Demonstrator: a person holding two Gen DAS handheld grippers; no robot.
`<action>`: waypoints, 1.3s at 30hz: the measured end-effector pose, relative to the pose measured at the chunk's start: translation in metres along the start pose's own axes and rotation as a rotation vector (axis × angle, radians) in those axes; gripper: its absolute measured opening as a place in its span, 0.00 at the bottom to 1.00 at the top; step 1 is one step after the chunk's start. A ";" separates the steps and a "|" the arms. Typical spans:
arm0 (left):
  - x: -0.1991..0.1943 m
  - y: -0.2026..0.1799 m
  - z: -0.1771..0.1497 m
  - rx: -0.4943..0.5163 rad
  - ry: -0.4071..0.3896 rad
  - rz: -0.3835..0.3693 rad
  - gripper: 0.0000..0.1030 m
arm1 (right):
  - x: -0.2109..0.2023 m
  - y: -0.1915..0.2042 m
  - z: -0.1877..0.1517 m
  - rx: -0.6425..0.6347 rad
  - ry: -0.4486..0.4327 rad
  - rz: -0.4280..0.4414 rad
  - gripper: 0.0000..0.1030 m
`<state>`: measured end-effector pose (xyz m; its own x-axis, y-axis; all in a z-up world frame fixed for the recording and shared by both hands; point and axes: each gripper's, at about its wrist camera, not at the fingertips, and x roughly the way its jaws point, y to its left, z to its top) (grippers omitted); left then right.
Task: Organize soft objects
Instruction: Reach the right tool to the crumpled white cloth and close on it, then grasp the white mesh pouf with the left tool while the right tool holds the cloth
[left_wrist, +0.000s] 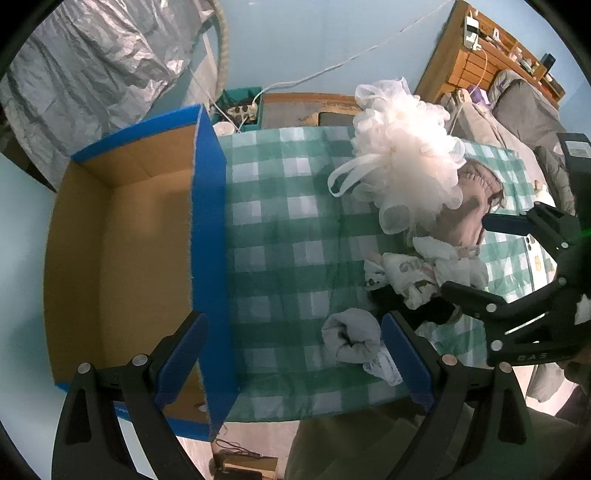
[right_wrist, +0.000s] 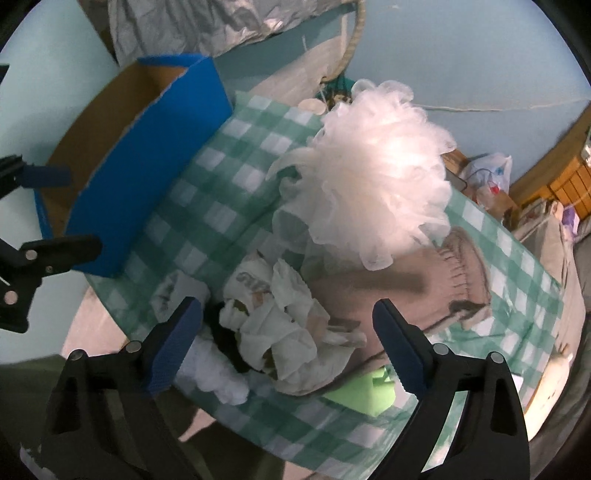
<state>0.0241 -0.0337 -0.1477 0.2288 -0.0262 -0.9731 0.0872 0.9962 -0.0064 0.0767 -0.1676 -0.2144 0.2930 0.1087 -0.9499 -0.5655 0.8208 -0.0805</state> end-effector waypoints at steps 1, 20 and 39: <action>0.002 -0.001 -0.001 0.004 -0.001 0.002 0.93 | 0.004 0.000 -0.001 -0.006 0.001 0.002 0.91; 0.017 -0.018 -0.008 0.031 0.017 0.011 0.93 | 0.044 0.004 -0.026 -0.062 0.033 0.102 0.44; 0.008 -0.034 0.008 0.046 -0.008 -0.001 0.93 | -0.011 -0.022 -0.053 0.064 -0.090 0.206 0.19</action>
<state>0.0305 -0.0679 -0.1534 0.2365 -0.0282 -0.9712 0.1315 0.9913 0.0032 0.0455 -0.2168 -0.2180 0.2455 0.3247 -0.9134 -0.5711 0.8098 0.1343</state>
